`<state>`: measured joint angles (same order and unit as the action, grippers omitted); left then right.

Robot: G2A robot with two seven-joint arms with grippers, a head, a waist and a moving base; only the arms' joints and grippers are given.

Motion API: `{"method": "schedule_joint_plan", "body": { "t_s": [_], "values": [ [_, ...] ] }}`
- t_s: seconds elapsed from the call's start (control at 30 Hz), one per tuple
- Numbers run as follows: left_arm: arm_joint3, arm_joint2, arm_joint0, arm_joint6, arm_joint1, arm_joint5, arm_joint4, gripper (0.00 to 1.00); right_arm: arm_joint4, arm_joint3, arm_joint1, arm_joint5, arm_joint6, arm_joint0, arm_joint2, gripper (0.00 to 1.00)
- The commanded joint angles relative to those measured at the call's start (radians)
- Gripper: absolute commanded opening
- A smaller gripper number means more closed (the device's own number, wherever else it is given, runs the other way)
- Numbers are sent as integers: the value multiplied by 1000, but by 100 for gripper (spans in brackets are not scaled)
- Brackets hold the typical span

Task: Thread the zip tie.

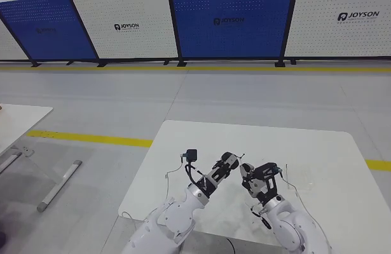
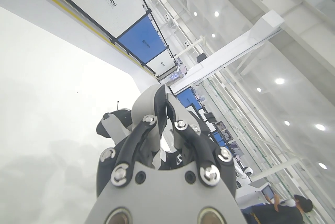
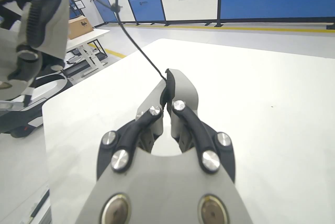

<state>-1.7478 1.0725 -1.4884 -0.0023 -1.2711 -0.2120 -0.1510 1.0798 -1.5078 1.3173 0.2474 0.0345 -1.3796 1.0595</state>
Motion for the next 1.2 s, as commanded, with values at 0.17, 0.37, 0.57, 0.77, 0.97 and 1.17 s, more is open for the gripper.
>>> {"method": "schedule_joint_plan", "body": {
  "t_s": [0.17, 0.37, 0.57, 0.77, 0.97, 1.17],
  "values": [
    [-6, 8, -4, -3, 1, -8, 2, 0, 0, 18, 3, -9, 0, 10, -7, 0],
    [1, 12, 1, 4, 1, 0, -14, 0, -23, 21, 6, -7, -8, 12, -8, 0],
    [18, 5, 13, 43, -3, 33, -46, 0, -142, -20, 2, 23, -27, -10, 48, 100],
    [40, 27, 22, 45, -3, 45, -11, 0, -281, -90, -9, 34, -75, -71, 155, 100],
    [39, 34, 27, 41, -3, 78, -27, 0, -498, -143, -24, 93, -117, -146, 292, 100],
    [46, 42, 24, 59, -4, 80, -24, 0, -648, -136, -32, 93, -140, -177, 381, 100]
  ]
}}
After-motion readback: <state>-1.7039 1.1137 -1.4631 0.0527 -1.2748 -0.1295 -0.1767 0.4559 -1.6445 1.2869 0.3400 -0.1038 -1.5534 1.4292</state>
